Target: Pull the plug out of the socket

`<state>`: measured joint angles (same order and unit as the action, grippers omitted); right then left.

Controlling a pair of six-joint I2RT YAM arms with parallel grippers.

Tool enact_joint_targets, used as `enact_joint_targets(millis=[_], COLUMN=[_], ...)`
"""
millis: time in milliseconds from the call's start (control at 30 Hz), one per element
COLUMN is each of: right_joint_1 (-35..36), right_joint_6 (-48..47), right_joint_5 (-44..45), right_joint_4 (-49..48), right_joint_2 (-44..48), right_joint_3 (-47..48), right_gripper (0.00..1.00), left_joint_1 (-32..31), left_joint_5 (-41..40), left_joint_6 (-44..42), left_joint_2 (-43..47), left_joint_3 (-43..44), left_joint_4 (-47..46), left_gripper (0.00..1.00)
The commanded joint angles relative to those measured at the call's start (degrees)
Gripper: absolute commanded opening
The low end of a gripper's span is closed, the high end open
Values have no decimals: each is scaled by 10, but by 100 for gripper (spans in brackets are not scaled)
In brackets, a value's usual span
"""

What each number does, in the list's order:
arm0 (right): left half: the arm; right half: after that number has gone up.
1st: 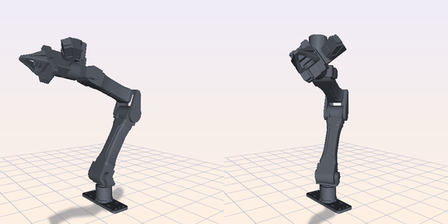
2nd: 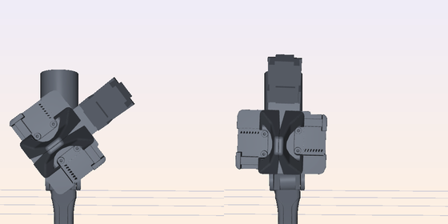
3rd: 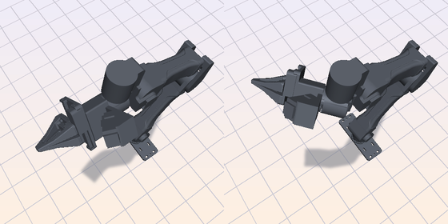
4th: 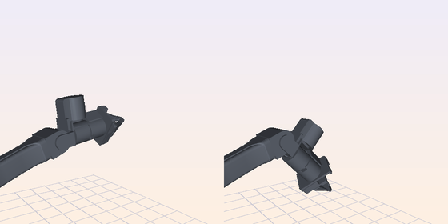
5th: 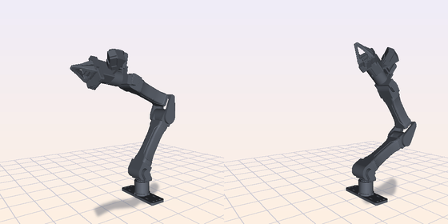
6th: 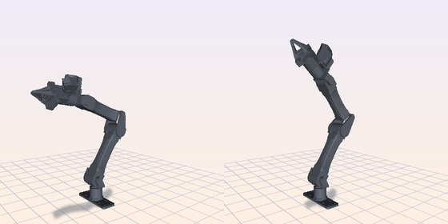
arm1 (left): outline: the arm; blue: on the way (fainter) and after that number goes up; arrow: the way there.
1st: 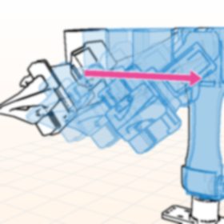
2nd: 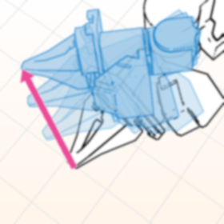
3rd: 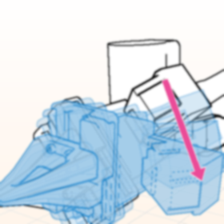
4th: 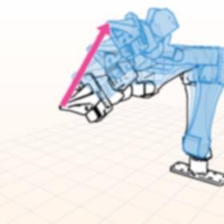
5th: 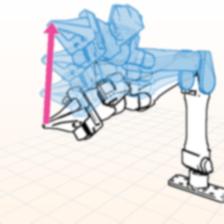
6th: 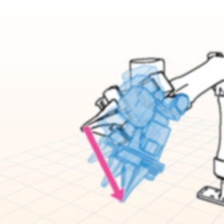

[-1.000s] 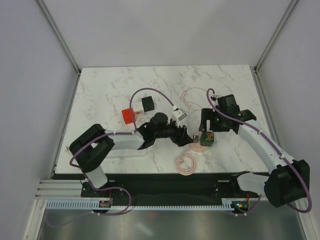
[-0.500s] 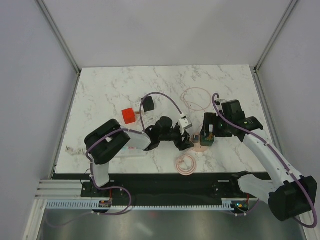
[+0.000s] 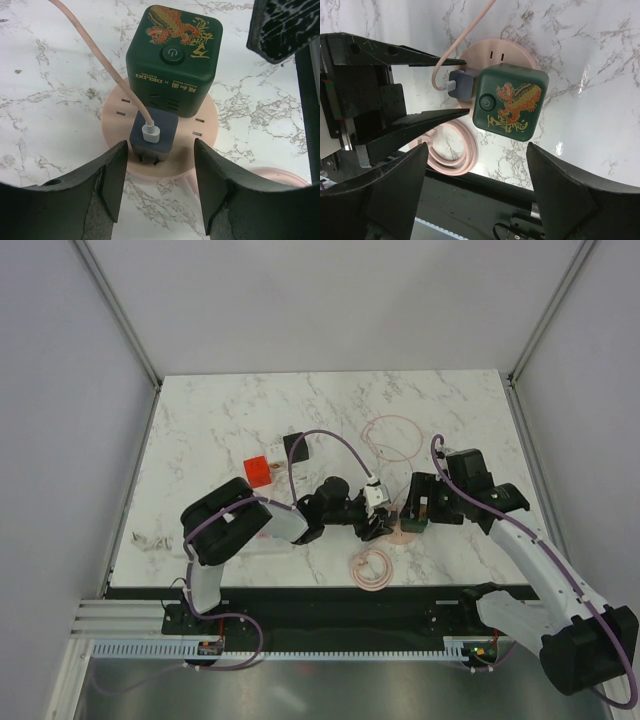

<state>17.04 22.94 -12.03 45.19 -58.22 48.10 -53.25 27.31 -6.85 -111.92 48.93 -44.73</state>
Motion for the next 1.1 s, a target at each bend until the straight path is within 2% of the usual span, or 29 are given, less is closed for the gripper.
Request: enact_joint_targets(millis=[0, 67, 133, 367, 500, 533, 567, 633, 833, 1067], right_joint_1=[2, 2, 2, 3, 2, 2, 3, 2, 3, 4], right_joint_6=[38, 55, 71, 96, 113, 122, 127, 138, 154, 158], right_joint_5=[21, 24, 18, 36, 36, 36, 36, 37, 32, 33], right_joint_4=[10, 11, 10, -4, -39, -47, -61, -83, -116, -135], right_joint_2=[20, 28, 32, 45, 36, 33, 30, 28, 30, 37], right_joint_3=[-23, -39, -63, -92, -108, -114, -123, -134, -157, -170], right_gripper=[86, 80, 79, 74, 69, 65, 59, 52, 40, 33], left_joint_1=[-6, -7, -8, -11, -12, -13, -15, -18, -21, -23], left_joint_5=[9, 11, 14, 21, 28, 34, 35, 38, 34, 21], left_joint_6=[-51, -52, -55, -55, -52, -51, -49, -48, -45, -26], left_joint_2=[-9, -11, -15, -17, -21, -21, -20, -20, -26, -38], left_joint_3=[17, 18, 20, 26, 30, 31, 32, 33, 40, 54], left_joint_4=[-42, -43, -44, -44, -43, -43, -42, -41, -38, -38], left_gripper=[62, 62, 60, 46, 45, 46, 53, 64, 68, 38])
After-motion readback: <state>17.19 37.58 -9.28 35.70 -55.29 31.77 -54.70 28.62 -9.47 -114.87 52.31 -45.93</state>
